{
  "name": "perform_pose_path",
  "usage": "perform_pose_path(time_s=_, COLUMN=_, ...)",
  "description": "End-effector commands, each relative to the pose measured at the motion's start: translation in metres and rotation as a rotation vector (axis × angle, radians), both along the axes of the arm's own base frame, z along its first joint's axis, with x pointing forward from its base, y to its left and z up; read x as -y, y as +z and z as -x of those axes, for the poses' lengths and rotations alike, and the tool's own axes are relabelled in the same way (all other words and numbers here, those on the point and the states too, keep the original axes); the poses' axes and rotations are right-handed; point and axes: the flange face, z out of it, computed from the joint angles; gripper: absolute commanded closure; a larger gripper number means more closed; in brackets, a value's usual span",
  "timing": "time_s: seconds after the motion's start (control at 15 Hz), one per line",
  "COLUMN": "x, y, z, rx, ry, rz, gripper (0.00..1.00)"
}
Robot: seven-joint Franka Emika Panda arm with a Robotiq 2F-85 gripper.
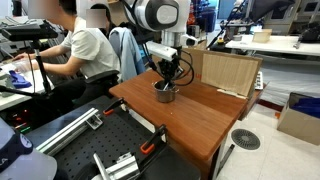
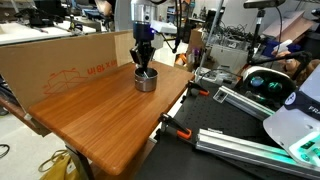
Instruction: Take the marker out of the pot and put it on the desk
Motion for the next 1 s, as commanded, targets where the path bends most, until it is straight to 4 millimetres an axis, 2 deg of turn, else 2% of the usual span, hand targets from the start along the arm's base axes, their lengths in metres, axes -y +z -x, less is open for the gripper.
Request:
perform_pose_path(time_s=0.0, x=0.0, y=-0.003, z=-0.003, rx=-0.017, ry=0.024, rz=-0.009, gripper=0.95)
perform_pose_path(time_s=0.33, x=0.009, y=0.012, z=-0.002, rx=0.002, ry=-0.031, rz=0.036, gripper=0.95)
perform_pose_path(time_s=0.67, x=0.032, y=0.054, z=0.001, rx=0.07, ry=-0.115, rz=0.111, gripper=0.95)
perform_pose_path(time_s=0.93, x=0.048, y=0.087, z=0.01, rx=0.119, ry=-0.2, rz=0.103, gripper=0.95)
